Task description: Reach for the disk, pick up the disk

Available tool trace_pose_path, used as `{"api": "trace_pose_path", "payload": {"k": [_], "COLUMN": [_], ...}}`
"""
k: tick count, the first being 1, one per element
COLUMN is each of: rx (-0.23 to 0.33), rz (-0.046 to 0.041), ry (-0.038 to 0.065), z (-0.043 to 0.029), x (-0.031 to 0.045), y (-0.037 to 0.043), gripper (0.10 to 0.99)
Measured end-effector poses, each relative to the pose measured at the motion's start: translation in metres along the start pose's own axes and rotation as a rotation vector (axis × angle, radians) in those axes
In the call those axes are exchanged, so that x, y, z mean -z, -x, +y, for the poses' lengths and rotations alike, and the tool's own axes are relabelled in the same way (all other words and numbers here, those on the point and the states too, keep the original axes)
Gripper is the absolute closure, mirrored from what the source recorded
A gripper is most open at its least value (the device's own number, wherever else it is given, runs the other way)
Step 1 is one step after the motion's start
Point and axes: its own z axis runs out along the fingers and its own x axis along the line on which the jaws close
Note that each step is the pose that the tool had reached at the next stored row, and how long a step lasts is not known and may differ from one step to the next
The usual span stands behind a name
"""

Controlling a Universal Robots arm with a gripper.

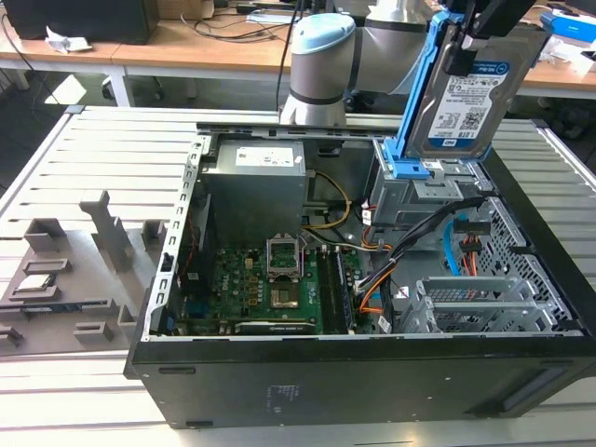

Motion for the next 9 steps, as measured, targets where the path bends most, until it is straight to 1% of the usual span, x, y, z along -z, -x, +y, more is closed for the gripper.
{"api": "trace_pose_path", "payload": {"k": [5,9], "rx": [0.0,0.0], "rz": [0.0,-0.0001], "ry": [0.0,0.0], "z": [0.0002,0.0005], "x": [-0.0001,-0.0002], "y": [-0.0042,-0.0095], "gripper": [0.718,0.718]}}
